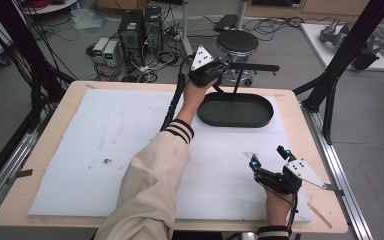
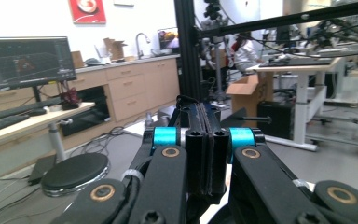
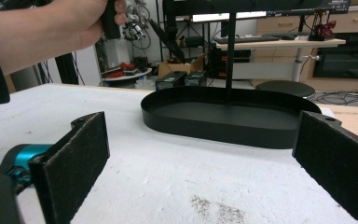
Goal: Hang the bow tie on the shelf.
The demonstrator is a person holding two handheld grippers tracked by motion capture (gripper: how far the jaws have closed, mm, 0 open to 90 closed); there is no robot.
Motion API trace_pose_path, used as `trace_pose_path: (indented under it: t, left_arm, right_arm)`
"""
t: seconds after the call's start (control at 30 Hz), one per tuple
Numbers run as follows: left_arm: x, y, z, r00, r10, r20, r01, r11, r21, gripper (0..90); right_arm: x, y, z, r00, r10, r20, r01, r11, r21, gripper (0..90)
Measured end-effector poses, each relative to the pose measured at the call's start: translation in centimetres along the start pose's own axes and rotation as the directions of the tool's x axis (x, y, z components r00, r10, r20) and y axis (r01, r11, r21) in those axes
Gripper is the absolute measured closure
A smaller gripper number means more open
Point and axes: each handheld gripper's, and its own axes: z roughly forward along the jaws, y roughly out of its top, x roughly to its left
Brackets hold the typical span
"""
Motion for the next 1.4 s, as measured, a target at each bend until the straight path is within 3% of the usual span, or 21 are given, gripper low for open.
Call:
trace_pose_path:
  t: [0.13,0.3,0.53,0.73,0.97,1.13,1.27,1.33,1.4]
  left_arm:
    - [-0.2,0.1,0.8,0.9990,0.018,-0.041,-0.017,0.9997,0.017,88.7]
    - [0.3,-0.2,0.8,0.9931,0.028,-0.114,-0.023,0.9985,0.050,88.7]
    - [0.6,-0.4,0.8,0.9877,0.031,-0.153,-0.022,0.9981,0.058,88.2]
    - [0.5,-0.3,0.8,0.9875,0.029,-0.155,-0.022,0.9986,0.048,86.7]
    - [0.7,-0.1,0.6,0.9862,-0.002,-0.166,0.004,0.9999,0.011,62.8]
    - [0.9,0.2,-0.1,0.9840,-0.013,-0.178,0.011,0.9999,-0.014,54.8]
    - [1.2,0.4,-1.5,0.9825,-0.034,-0.183,0.027,0.9988,-0.042,47.8]
    - [1.2,0.5,-2.5,0.9846,-0.062,-0.164,0.054,0.9972,-0.052,43.2]
    - [1.2,0.8,-3.7,0.9857,-0.062,-0.157,0.054,0.9972,-0.052,40.3]
  right_arm:
    - [0.0,0.0,0.1,1.0000,-0.008,0.000,0.008,1.000,0.002,2.8]
    - [0.0,0.0,0.0,1.0000,-0.008,0.003,0.008,1.000,0.003,2.8]
    - [0.0,-0.1,0.1,0.9999,-0.013,0.005,0.013,1.000,0.005,2.8]
    - [0.0,-0.1,0.0,1.0000,-0.005,0.006,0.005,1.000,0.008,2.8]
    - [0.0,0.0,0.0,1.0000,-0.007,0.003,0.007,1.000,0.005,2.8]
    - [-0.1,0.0,-0.1,1.0000,-0.006,0.004,0.006,1.000,0.001,2.8]
    - [-0.1,0.0,-0.2,1.0000,-0.004,0.008,0.004,1.000,-0.001,2.8]
    - [-0.1,0.0,-0.2,1.0000,-0.002,0.007,0.002,1.000,-0.004,2.8]
    - [-0.1,0.0,-0.3,0.9999,0.001,0.011,-0.001,1.000,-0.005,2.8]
